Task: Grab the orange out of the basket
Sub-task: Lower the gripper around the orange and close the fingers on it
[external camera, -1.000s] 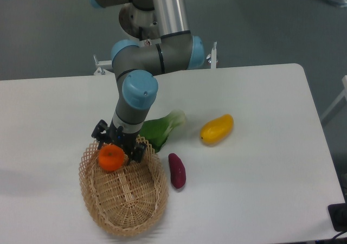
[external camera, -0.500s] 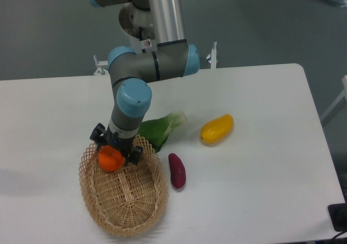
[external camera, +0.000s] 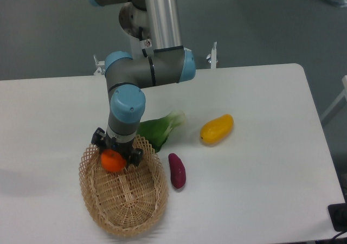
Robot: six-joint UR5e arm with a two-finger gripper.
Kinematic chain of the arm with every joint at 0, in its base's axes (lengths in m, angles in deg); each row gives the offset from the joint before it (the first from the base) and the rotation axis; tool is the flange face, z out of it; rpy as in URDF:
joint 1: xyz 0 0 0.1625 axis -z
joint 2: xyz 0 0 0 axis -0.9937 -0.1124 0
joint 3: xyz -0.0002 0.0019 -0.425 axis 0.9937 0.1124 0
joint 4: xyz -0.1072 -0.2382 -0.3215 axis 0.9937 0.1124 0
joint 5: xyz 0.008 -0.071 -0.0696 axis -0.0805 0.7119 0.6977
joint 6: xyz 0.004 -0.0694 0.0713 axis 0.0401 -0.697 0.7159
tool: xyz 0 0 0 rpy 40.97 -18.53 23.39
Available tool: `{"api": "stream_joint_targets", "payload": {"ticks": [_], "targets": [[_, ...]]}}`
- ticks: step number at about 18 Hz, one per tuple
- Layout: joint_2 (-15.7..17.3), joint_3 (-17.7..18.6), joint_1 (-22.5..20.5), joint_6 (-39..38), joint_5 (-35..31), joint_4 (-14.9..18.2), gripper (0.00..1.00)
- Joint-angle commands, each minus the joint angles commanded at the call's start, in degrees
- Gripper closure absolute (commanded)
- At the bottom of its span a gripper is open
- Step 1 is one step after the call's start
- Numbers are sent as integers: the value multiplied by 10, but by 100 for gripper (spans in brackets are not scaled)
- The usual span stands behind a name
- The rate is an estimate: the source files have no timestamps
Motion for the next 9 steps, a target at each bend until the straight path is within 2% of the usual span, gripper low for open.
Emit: {"api": "stream_joint_targets", "payload": {"ticks": [1, 3, 7, 9], "targets": [[2, -3, 0, 0, 0, 0, 45], [10, -5, 0, 1, 0, 0, 53], [28, -21, -4, -1, 0, 1, 53], [33, -33, -28, 0, -3, 1, 53]]}}
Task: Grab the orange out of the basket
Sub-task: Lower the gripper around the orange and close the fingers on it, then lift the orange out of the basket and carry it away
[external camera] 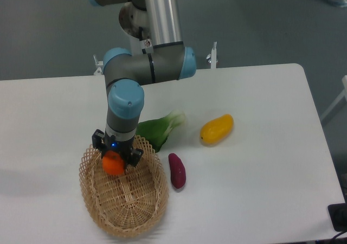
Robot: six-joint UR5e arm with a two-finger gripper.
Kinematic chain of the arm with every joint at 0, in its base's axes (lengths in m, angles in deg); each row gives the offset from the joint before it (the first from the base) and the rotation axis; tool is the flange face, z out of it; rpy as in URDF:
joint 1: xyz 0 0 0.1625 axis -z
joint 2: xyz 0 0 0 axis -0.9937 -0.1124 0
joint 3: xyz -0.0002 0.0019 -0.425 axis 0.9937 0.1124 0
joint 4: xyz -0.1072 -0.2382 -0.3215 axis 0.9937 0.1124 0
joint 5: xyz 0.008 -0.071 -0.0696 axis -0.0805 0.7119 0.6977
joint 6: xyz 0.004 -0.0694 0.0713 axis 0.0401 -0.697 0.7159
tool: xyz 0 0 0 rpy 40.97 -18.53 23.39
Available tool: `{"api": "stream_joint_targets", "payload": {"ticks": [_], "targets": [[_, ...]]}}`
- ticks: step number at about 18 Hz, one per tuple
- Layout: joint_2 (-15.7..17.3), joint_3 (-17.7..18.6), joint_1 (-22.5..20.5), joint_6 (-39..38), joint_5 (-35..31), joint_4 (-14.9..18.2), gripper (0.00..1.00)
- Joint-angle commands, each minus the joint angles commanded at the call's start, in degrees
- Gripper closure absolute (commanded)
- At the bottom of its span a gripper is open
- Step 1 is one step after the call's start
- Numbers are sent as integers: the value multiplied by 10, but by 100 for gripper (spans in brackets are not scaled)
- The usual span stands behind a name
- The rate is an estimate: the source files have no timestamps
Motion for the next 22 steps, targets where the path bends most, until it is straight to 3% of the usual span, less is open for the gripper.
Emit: {"api": "stream_joint_targets", "payload": {"ticks": [5, 15, 22], "targets": [[1, -47, -57, 8, -52, 1, 53], [18, -51, -192, 140, -77, 8, 52], [12, -58, -250, 269, -90, 8, 51]]}}
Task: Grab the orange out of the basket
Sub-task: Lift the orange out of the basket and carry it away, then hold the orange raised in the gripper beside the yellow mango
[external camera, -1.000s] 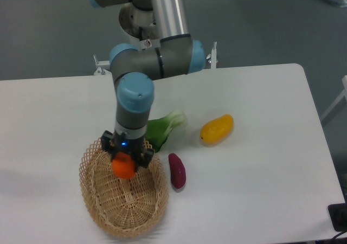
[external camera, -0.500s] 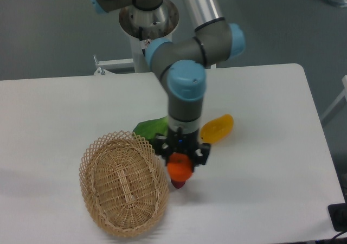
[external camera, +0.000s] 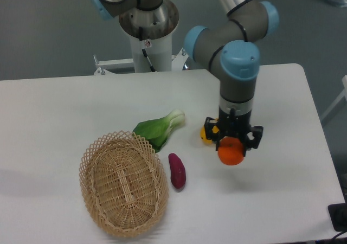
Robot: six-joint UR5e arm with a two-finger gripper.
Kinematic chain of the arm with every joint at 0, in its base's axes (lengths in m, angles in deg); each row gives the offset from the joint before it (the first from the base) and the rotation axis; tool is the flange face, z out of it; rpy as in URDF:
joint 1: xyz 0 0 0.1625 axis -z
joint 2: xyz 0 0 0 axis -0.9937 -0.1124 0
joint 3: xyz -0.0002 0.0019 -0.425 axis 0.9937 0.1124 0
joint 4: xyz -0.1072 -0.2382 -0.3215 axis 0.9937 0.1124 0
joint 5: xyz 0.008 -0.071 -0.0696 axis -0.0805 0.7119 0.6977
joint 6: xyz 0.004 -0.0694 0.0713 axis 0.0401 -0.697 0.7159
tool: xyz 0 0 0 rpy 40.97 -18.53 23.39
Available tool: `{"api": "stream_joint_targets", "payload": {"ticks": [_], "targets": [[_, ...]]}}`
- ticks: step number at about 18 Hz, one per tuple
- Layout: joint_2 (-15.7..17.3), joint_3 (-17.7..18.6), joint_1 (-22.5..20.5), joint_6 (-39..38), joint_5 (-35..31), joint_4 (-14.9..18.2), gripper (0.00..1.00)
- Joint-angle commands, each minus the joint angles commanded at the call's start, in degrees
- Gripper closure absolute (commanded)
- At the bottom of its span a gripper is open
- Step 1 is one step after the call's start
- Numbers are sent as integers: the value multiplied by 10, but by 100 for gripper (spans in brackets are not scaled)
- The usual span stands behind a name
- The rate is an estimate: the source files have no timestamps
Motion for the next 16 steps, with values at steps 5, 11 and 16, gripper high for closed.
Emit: {"api": "stream_joint_targets", "payload": {"ticks": [5, 11, 16], "targets": [[-11, -10, -21, 58, -6, 1, 52], [-27, -46, -28, 124, -39, 53, 51], [-29, -48, -38, 125, -38, 50, 51]]}}
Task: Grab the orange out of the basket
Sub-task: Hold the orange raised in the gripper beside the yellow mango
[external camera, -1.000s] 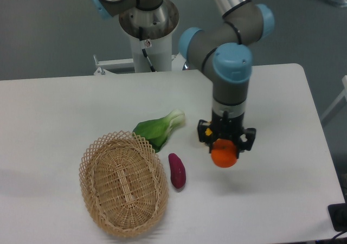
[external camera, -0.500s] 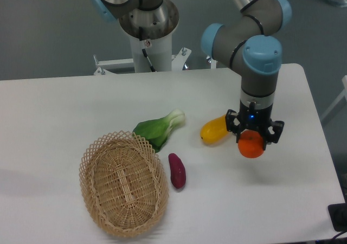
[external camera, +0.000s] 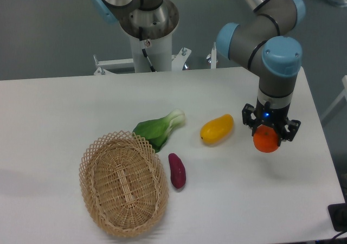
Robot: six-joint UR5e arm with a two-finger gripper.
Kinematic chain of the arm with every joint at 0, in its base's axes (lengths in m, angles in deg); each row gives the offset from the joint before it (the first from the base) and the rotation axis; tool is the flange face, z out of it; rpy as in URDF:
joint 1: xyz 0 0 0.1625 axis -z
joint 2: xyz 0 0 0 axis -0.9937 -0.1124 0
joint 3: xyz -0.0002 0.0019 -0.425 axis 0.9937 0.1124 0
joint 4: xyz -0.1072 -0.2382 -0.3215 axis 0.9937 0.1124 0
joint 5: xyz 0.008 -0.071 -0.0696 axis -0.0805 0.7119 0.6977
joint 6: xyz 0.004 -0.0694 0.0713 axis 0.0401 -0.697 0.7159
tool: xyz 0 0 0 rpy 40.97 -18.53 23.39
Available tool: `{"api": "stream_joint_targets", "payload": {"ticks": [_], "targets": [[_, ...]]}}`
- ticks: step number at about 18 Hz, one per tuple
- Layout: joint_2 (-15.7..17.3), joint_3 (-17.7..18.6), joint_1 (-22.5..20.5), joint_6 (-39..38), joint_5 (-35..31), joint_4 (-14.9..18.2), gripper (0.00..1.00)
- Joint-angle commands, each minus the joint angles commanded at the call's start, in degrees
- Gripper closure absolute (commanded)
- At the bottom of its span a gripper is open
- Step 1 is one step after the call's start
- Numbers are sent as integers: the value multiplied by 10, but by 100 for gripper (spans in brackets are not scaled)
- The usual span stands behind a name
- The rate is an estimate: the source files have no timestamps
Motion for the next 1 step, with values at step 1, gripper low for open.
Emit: {"api": "stream_joint_targets", "payload": {"ticks": [1], "targets": [[1, 0, 0, 0, 2, 1, 51]]}}
